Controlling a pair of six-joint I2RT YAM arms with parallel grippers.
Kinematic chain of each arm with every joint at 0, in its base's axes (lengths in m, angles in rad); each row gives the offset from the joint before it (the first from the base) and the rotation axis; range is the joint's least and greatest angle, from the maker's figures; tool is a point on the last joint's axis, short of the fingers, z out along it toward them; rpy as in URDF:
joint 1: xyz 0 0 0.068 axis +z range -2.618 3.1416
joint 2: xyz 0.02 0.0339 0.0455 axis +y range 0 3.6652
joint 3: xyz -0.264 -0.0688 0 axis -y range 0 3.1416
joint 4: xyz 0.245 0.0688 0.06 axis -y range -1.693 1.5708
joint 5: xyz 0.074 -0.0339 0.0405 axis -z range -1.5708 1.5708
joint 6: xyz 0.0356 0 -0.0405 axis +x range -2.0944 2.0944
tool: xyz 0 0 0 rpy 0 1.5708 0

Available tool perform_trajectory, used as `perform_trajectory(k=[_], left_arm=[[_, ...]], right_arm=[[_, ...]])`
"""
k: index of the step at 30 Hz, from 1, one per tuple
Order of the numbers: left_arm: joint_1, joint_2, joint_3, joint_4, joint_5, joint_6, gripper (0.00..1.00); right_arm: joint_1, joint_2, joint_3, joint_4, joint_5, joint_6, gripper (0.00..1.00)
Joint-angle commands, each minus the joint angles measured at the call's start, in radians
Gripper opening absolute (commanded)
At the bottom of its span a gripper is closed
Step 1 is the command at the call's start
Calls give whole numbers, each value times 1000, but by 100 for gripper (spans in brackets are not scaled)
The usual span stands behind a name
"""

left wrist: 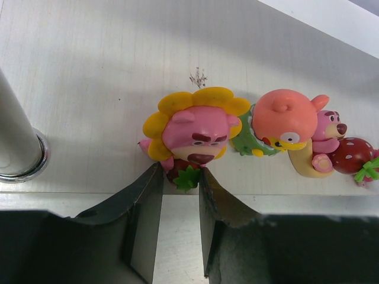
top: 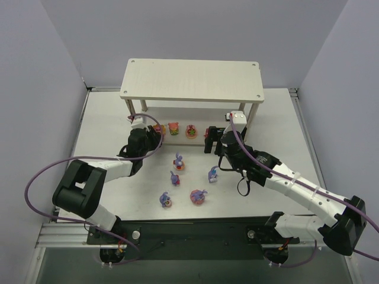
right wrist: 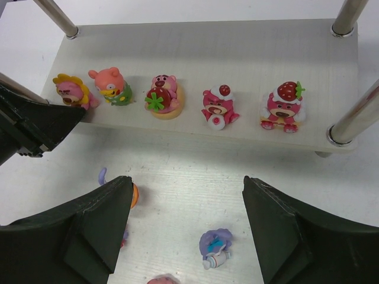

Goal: Place and organize the plastic toys onto the shelf

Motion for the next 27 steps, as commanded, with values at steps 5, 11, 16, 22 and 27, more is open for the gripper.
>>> perform_trajectory(k=[5, 11, 16, 22, 27], left_arm=[[32, 39, 62, 64, 7, -16, 0], [32, 46, 61, 66, -8, -16, 0], [32, 43, 64, 66, -21, -11, 7], [32, 50, 68, 66, -25, -8, 17], [31, 55, 68, 66, -25, -5, 21]], right_arm=[[-12, 11, 7, 4, -1, 10, 76], [-12, 14, 6, 5, -5, 13, 76], [-13, 19, 6, 8, -8, 13, 76], [-16, 17, 1, 7, -10, 15, 76], [-20, 11, -4, 7, -8, 13, 76]])
